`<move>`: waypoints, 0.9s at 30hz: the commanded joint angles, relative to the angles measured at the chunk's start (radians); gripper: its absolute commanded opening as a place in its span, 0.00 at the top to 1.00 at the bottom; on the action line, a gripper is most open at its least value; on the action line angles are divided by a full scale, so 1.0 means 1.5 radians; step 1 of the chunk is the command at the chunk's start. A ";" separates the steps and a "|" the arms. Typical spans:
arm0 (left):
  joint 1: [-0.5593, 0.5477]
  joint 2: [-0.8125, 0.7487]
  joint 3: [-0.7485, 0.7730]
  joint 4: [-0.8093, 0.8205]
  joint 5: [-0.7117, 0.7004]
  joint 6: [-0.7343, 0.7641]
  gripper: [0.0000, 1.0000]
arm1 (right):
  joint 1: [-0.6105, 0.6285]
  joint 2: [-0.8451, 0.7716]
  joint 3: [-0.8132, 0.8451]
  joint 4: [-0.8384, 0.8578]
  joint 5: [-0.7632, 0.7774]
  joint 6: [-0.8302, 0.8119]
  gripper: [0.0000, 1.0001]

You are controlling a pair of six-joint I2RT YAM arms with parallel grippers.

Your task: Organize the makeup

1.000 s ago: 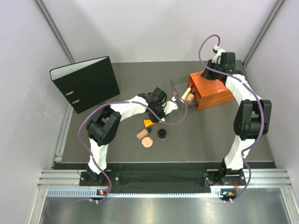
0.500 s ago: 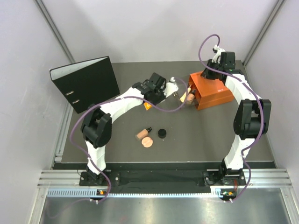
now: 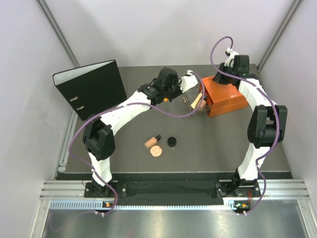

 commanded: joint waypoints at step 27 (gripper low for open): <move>-0.109 0.120 0.066 0.330 0.034 0.012 0.80 | -0.005 0.063 -0.048 -0.138 0.029 -0.017 1.00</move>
